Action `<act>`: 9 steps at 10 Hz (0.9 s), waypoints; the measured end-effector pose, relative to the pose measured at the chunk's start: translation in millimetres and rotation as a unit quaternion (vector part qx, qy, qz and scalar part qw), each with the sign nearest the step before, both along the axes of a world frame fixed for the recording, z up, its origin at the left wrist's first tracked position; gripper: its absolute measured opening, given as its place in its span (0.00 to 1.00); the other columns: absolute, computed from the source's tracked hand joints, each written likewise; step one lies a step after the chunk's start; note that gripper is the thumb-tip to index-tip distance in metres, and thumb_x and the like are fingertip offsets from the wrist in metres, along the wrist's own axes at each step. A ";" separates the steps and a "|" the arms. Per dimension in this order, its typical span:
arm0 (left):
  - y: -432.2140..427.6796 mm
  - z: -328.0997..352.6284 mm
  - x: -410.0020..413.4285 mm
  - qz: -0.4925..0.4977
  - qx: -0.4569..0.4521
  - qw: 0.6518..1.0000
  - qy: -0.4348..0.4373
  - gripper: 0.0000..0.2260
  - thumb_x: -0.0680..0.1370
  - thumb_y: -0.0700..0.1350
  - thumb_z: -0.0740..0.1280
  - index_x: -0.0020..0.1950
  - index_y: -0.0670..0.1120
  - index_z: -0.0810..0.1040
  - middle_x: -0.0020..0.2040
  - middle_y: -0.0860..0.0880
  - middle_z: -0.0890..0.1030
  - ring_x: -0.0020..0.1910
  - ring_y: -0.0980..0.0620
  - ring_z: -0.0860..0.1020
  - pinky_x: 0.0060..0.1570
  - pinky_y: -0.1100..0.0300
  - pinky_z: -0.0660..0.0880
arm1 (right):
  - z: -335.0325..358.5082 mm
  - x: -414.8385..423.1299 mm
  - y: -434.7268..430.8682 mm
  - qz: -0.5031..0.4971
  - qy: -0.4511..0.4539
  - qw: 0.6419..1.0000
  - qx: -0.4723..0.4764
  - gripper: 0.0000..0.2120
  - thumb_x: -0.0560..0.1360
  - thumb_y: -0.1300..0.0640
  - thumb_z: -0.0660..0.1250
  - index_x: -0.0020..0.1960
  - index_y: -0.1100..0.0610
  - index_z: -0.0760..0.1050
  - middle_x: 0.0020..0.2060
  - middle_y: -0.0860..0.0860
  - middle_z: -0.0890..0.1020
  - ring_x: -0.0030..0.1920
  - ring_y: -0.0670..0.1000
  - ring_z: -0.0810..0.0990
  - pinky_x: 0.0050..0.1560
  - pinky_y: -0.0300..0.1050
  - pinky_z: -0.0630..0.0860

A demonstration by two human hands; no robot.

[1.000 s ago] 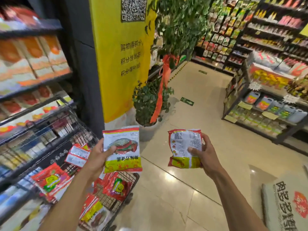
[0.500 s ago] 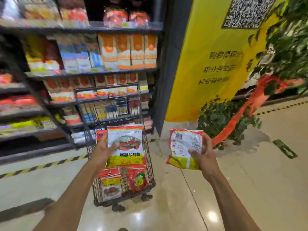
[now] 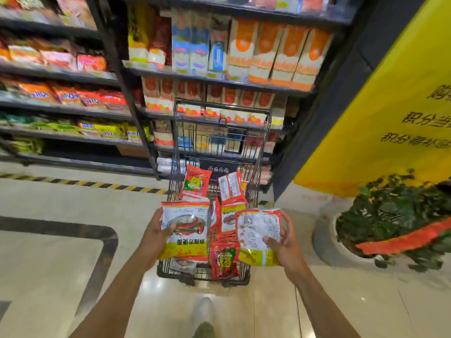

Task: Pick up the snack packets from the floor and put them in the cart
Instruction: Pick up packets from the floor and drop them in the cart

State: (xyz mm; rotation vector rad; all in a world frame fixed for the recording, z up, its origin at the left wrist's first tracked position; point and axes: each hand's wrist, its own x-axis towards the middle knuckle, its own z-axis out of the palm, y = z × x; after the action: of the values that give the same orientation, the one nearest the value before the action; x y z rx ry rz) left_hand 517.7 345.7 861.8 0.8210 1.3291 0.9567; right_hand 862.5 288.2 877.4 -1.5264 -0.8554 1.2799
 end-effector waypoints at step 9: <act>85.5 -339.7 32.2 -0.115 -0.148 0.897 0.399 0.18 0.78 0.44 0.68 0.67 0.56 0.71 0.51 0.47 0.84 0.49 0.40 0.83 0.50 0.44 0.81 | -364.7 -82.6 99.4 0.080 -0.227 0.946 -0.215 0.44 0.78 0.68 0.63 0.83 0.40 0.47 0.73 0.50 0.75 0.61 0.57 0.82 0.52 0.53 0.83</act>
State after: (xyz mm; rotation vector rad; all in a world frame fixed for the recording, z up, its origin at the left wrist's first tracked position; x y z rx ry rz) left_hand 549.9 431.2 522.1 1.1550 1.9583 0.1864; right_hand 779.9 387.5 512.7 -2.1952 -1.0517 1.3077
